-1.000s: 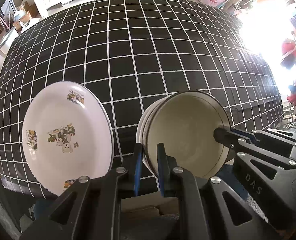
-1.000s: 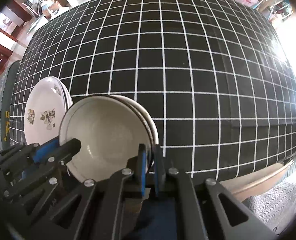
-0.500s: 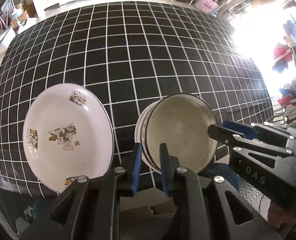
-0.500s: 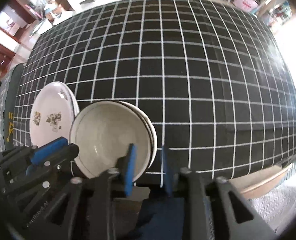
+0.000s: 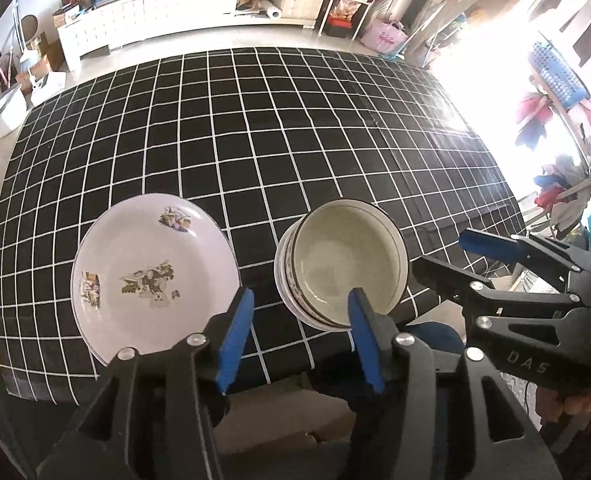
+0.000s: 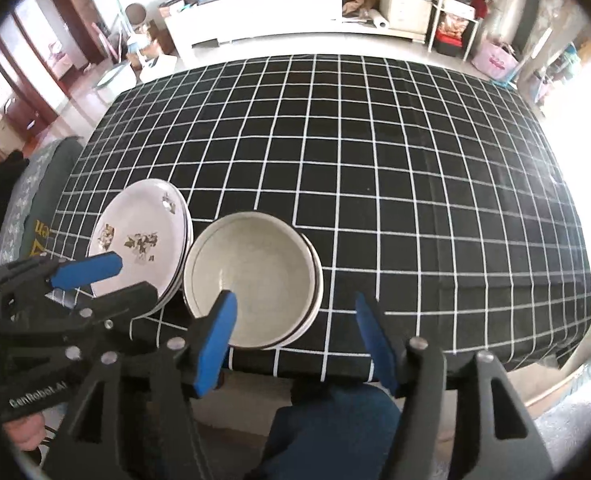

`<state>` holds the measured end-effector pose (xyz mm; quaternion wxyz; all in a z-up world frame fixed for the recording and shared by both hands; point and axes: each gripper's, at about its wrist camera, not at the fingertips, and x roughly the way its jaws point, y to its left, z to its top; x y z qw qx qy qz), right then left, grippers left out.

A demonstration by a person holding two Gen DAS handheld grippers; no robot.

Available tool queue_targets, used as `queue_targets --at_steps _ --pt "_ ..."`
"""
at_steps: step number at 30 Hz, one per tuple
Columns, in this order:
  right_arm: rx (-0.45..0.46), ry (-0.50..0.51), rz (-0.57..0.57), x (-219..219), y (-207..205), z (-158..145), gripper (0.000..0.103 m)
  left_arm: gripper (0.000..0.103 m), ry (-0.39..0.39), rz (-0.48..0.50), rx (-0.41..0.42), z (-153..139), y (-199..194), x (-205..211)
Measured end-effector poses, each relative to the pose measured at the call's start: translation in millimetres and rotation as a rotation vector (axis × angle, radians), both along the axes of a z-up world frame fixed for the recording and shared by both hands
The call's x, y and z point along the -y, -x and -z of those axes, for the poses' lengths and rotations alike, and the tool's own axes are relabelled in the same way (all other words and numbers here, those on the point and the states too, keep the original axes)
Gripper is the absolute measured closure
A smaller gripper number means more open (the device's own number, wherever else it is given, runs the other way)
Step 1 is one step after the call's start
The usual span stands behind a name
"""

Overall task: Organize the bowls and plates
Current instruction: 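Open the left gripper to release the bowl into the stack, then grasp the rim of the nested bowl stack with the right gripper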

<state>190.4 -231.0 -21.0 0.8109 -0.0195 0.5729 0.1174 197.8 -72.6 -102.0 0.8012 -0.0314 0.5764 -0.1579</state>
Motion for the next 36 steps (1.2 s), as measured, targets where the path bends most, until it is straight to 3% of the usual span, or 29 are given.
queue_targets --at_steps 6,8,14,18,20,25,27,36 --pt "0.019 -0.066 0.136 20.2 7.9 1.6 0.028 0.046 0.04 0.066 0.025 7.5 0.1 -5.4" --pt "0.019 -0.064 0.148 21.1 7.7 2.7 0.023 0.045 0.06 0.087 0.031 10.7 -1.6 -6.2" --pt "0.018 -0.051 0.138 14.7 7.3 9.2 0.021 0.045 0.169 0.143 -0.026 25.6 -11.9 -11.1" --pt "-0.019 -0.101 0.158 18.2 3.7 22.7 0.017 0.045 0.219 0.186 -0.051 35.7 -18.4 -9.5" --pt "-0.039 -0.104 0.177 20.9 1.2 31.3 0.011 0.045 0.21 0.209 -0.065 44.0 -23.1 -6.3" --pt "-0.046 -0.072 0.208 23.9 -7.2 45.7 0.008 0.044 0.177 0.248 -0.084 61.3 -34.7 1.0" --pt "-0.059 -0.077 0.219 25.9 -9.7 50.9 0.008 0.037 0.167 0.266 -0.086 67.7 -38.5 3.4" --pt "-0.106 -0.064 0.27 36.8 -16.1 71.8 0.008 0.031 0.146 0.296 -0.132 91.0 -52.6 11.9"
